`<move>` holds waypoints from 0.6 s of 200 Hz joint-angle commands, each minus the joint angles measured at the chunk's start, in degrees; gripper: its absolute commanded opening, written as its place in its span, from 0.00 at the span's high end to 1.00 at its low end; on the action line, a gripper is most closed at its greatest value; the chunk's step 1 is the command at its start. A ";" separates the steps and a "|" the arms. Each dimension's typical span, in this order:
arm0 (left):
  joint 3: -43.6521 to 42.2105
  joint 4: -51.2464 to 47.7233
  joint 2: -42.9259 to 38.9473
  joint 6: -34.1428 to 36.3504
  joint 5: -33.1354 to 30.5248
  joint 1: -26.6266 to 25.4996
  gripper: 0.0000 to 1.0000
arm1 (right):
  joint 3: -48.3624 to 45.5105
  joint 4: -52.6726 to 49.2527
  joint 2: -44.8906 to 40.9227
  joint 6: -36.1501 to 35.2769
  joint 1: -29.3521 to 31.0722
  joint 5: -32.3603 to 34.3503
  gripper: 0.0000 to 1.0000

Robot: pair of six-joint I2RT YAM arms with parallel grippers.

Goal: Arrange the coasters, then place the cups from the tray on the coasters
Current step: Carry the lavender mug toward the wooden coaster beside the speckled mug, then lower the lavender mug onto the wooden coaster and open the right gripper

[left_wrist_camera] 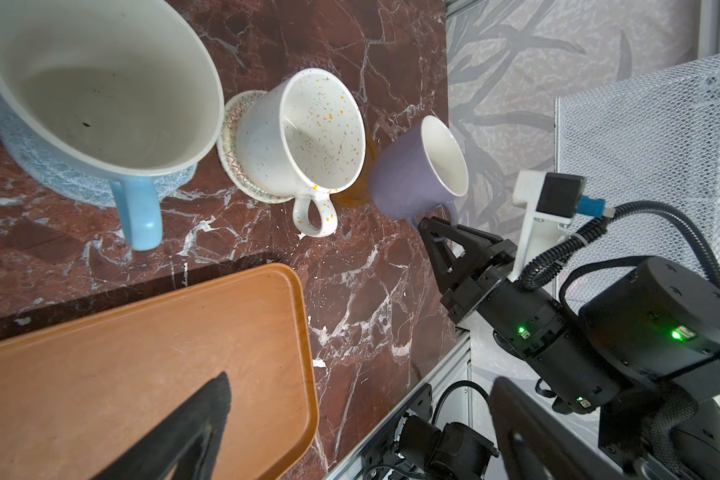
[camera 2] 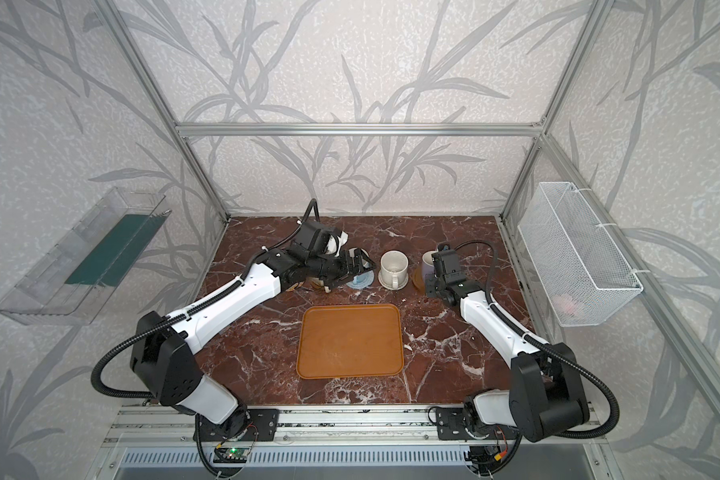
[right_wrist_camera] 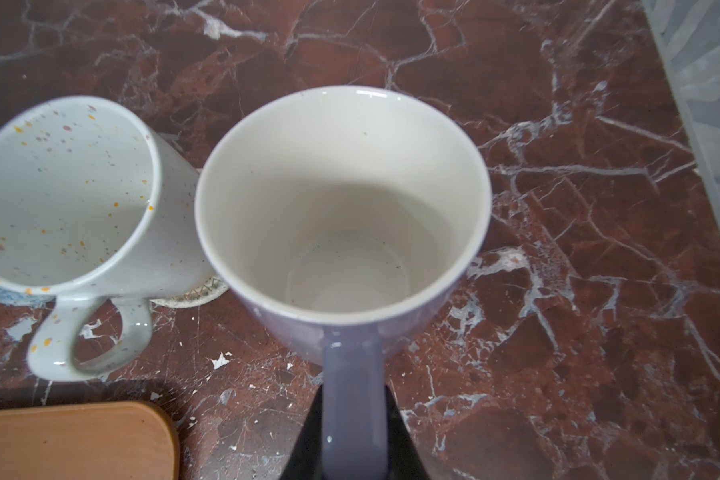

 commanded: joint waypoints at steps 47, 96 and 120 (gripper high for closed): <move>0.28 1.38 0.40 1.32 1.15 -0.05 0.01 | 5.16 6.67 4.60 -1.17 -0.74 0.41 1.00; 0.07 1.51 1.11 1.49 1.23 -0.11 0.01 | 6.83 7.94 8.48 -1.97 -0.74 0.75 1.00; -0.53 2.51 1.01 0.42 2.24 -0.23 0.01 | 7.59 7.81 9.77 -1.78 -0.74 0.50 1.00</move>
